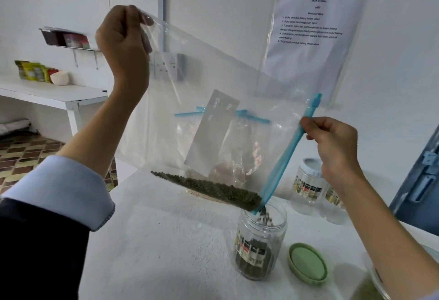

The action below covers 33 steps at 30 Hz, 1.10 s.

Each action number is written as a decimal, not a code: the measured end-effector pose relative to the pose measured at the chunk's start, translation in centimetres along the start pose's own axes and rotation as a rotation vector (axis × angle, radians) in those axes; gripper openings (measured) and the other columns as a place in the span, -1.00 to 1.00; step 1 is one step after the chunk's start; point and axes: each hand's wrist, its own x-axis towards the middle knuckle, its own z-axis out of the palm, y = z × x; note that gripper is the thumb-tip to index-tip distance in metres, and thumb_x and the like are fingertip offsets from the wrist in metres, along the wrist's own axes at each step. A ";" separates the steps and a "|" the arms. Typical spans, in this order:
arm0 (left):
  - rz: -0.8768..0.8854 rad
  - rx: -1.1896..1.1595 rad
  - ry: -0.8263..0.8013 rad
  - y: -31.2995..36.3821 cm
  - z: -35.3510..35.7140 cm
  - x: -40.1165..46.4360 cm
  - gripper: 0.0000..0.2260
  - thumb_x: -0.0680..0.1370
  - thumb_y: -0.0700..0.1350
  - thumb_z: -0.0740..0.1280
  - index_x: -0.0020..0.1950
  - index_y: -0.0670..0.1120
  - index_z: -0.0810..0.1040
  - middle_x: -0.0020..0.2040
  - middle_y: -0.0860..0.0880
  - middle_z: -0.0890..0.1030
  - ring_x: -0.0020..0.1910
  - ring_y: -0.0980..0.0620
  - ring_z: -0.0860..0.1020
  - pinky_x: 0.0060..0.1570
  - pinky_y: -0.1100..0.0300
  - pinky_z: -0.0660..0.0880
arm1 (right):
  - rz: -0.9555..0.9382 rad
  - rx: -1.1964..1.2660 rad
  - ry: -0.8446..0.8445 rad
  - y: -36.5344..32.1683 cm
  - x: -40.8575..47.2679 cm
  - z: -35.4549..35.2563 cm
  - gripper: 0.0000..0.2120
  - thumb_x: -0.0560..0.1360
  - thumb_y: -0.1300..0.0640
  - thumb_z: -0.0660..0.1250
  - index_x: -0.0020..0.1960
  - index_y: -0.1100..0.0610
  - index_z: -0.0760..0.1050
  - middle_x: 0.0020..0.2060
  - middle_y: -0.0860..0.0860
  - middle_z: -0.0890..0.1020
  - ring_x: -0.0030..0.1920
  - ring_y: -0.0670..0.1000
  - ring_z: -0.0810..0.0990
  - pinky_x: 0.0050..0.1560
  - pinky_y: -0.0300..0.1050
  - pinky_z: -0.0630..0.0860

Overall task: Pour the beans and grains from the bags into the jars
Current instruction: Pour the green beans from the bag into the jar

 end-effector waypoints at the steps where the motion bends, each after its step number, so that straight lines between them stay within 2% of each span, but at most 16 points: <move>1: 0.001 -0.004 0.002 0.0 0.0 0.0 -0.76 0.58 -0.20 0.12 -0.25 -0.09 0.47 -0.39 0.05 0.50 -0.58 0.14 0.35 -0.53 0.26 0.23 | 0.001 0.010 0.019 0.0 0.0 -0.1 -0.84 0.49 0.19 0.40 -0.26 0.10 0.52 -0.37 0.00 0.48 -0.35 -0.10 0.39 -0.36 -0.54 0.37; 5: -0.006 -0.004 0.006 -0.1 0.0 0.2 -0.75 0.60 -0.21 0.13 -0.25 -0.09 0.47 -0.42 0.09 0.49 -0.58 0.13 0.35 -0.53 0.26 0.23 | 0.011 -0.008 -0.011 0.0 0.1 -0.2 -0.87 0.49 0.18 0.41 -0.23 0.12 0.54 -0.36 0.00 0.49 -0.34 -0.10 0.40 -0.37 -0.56 0.37; 8: -0.006 -0.013 0.000 -0.1 0.1 0.0 -0.75 0.60 -0.22 0.12 -0.25 -0.09 0.46 -0.39 0.06 0.51 -0.58 0.15 0.35 -0.52 0.27 0.23 | -0.007 0.021 0.034 0.0 0.1 -0.2 -0.86 0.49 0.18 0.40 -0.24 0.12 0.53 -0.37 -0.02 0.49 -0.35 -0.12 0.40 -0.35 -0.54 0.38; 11: -0.021 -0.003 0.001 -0.2 0.2 -0.1 -0.75 0.60 -0.22 0.13 -0.25 -0.08 0.46 -0.40 0.10 0.50 -0.58 0.14 0.35 -0.53 0.24 0.23 | 0.001 -0.009 -0.024 -0.1 -0.1 -0.3 -0.83 0.48 0.19 0.41 -0.27 0.08 0.53 -0.37 0.00 0.50 -0.34 -0.11 0.42 -0.35 -0.55 0.38; 19: -0.032 -0.019 -0.009 -0.1 0.4 -0.1 -0.74 0.60 -0.23 0.12 -0.26 -0.08 0.47 -0.48 0.16 0.50 -0.59 0.14 0.34 -0.53 0.28 0.22 | 0.006 0.024 0.037 0.3 -0.2 -0.6 -0.82 0.47 0.19 0.42 -0.29 0.06 0.52 -0.38 -0.01 0.49 -0.35 -0.10 0.39 -0.34 -0.52 0.39; 22: -0.016 -0.012 -0.013 0.0 0.5 -0.1 -0.75 0.59 -0.22 0.13 -0.24 -0.08 0.48 -0.47 0.16 0.52 -0.58 0.14 0.35 -0.54 0.26 0.22 | 0.030 0.033 0.019 0.5 -0.4 -0.5 -0.83 0.47 0.18 0.42 -0.28 0.05 0.52 -0.36 -0.03 0.51 -0.34 -0.10 0.41 -0.26 -0.45 0.44; 30: -0.001 0.013 -0.005 0.4 0.9 -0.2 -0.73 0.61 -0.21 0.13 -0.24 -0.04 0.50 -0.46 0.16 0.53 -0.58 0.16 0.36 -0.55 0.26 0.23 | 0.008 0.040 0.068 0.6 -0.6 -0.9 -0.85 0.47 0.18 0.43 -0.26 0.08 0.54 -0.38 -0.04 0.50 -0.38 -0.15 0.40 -0.31 -0.47 0.41; 33: 0.004 0.017 -0.008 0.6 1.1 -0.2 -0.73 0.61 -0.20 0.13 -0.24 -0.03 0.49 -0.47 0.17 0.52 -0.57 0.17 0.37 -0.54 0.26 0.25 | 0.027 0.010 0.017 0.5 -0.6 -1.0 -0.86 0.47 0.17 0.43 -0.25 0.06 0.53 -0.36 -0.04 0.52 -0.36 -0.14 0.42 -0.27 -0.44 0.44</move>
